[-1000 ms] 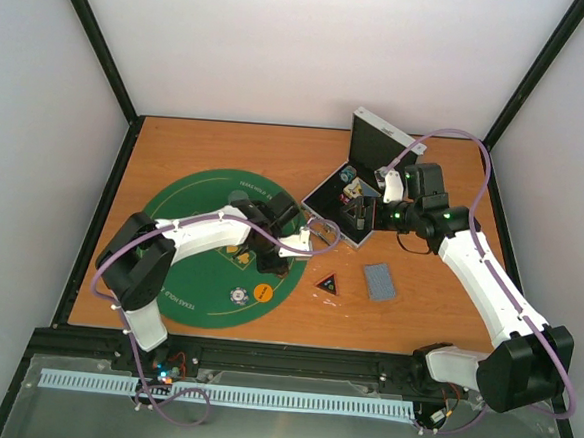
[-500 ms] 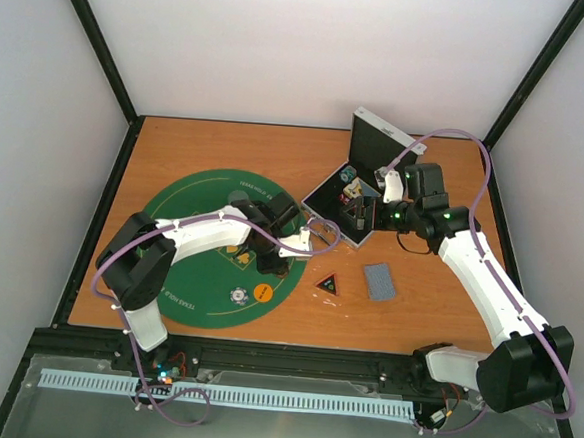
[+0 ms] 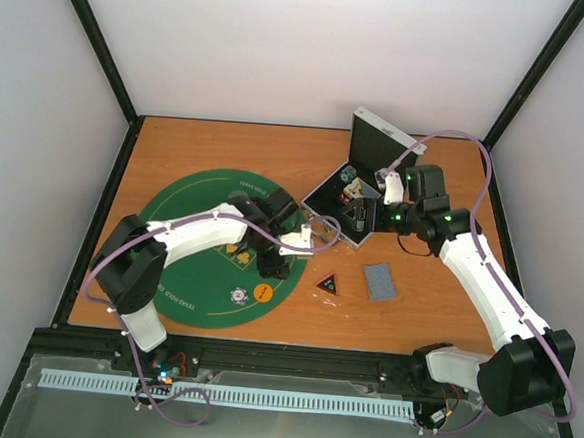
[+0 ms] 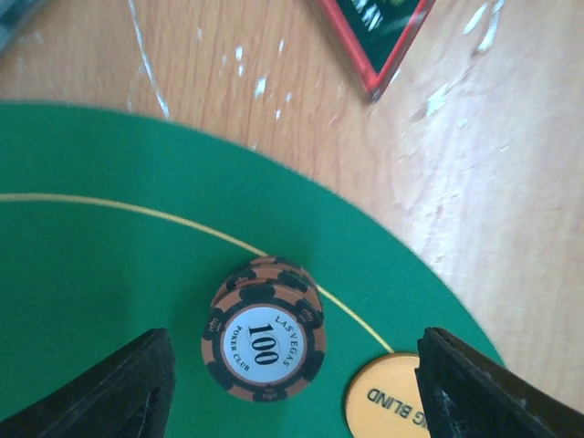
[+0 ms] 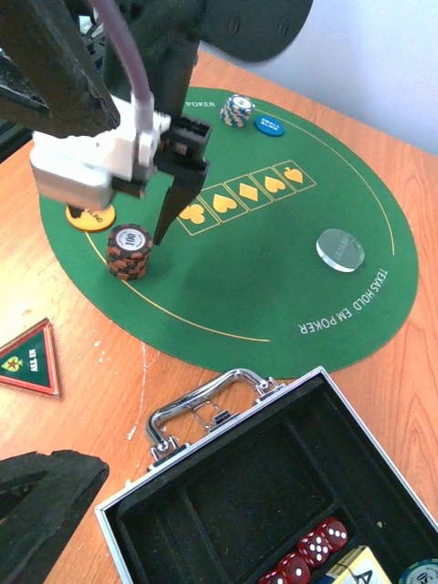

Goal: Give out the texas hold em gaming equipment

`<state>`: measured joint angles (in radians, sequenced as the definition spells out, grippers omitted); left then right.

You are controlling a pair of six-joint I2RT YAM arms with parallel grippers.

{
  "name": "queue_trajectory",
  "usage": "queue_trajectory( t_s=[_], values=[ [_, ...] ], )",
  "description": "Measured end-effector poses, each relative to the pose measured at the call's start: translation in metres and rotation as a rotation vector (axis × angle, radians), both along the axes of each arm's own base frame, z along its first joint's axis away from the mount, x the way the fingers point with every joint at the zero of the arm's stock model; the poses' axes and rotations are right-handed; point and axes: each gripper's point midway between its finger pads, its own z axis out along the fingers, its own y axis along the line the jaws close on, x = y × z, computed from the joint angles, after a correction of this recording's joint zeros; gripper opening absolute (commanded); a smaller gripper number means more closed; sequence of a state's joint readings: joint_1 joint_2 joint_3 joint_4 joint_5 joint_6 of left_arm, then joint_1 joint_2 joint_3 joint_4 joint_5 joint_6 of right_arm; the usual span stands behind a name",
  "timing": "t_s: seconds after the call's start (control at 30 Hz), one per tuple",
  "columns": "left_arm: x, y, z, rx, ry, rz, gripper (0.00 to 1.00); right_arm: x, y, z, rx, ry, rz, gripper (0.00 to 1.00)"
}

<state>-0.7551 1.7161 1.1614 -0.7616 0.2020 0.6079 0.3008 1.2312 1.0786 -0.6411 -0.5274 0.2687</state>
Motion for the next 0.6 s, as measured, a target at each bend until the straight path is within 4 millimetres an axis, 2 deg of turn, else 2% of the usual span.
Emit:
queue_trajectory(
  t_s=[0.1, 0.2, 0.3, 0.33, 0.4, 0.5, 0.53, 0.57, 0.6],
  values=[
    [-0.001, -0.009, 0.027, -0.067, -0.014, -0.029, 0.85, 0.000, -0.001, 0.001, -0.002, -0.008, 0.002, 0.93],
    [0.003, -0.017, 0.066, -0.163, -0.056, -0.044, 0.91, 0.001, -0.004, 0.002, -0.016, -0.023, -0.002, 0.93],
    [0.017, -0.012, 0.099, -0.255, -0.079, -0.008, 0.91, 0.002, -0.010, 0.001, -0.056, -0.033, -0.021, 0.93],
    [0.027, -0.005, 0.106, -0.272, -0.087, 0.023, 0.91, 0.003, -0.013, 0.001, -0.073, -0.037, -0.031, 0.93],
    [0.054, 0.022, 0.115, -0.300, -0.100, 0.133, 0.92, 0.006, -0.020, 0.000, -0.111, -0.041, -0.057, 0.93],
    [0.091, 0.080, 0.121, -0.324, -0.119, 0.329, 0.98, 0.005, -0.030, -0.006, -0.167, -0.027, -0.090, 0.93],
    [0.097, 0.096, 0.124, -0.330, -0.128, 0.378, 0.99, 0.004, -0.033, -0.009, -0.180, -0.016, -0.095, 0.93],
    [0.103, 0.123, 0.128, -0.338, -0.148, 0.461, 1.00, 0.002, -0.035, -0.012, -0.193, -0.002, -0.099, 0.93],
    [0.103, 0.129, 0.129, -0.338, -0.154, 0.478, 1.00, 0.001, -0.036, -0.015, -0.203, 0.012, -0.101, 0.93]
  ],
)
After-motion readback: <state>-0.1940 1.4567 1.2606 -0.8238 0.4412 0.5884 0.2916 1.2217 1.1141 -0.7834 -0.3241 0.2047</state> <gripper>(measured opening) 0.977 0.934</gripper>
